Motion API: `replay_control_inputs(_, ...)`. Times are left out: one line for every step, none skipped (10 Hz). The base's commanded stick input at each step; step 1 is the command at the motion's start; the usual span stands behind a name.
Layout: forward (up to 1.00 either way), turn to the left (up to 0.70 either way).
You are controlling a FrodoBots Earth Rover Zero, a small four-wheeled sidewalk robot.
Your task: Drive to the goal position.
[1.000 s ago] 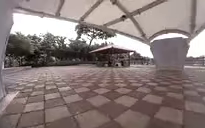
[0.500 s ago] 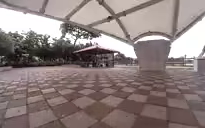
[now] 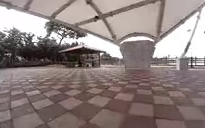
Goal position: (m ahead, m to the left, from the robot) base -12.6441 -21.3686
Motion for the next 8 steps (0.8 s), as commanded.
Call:
replay_control_inputs(0.0,-0.7)
replay_control_inputs(0.0,-0.7)
replay_control_inputs(0.0,-0.7)
replay_control_inputs(0.0,-0.7)
replay_control_inputs(0.0,-0.7)
replay_control_inputs(0.0,-0.7)
replay_control_inputs(0.0,-0.7)
replay_control_inputs(0.0,-0.7)
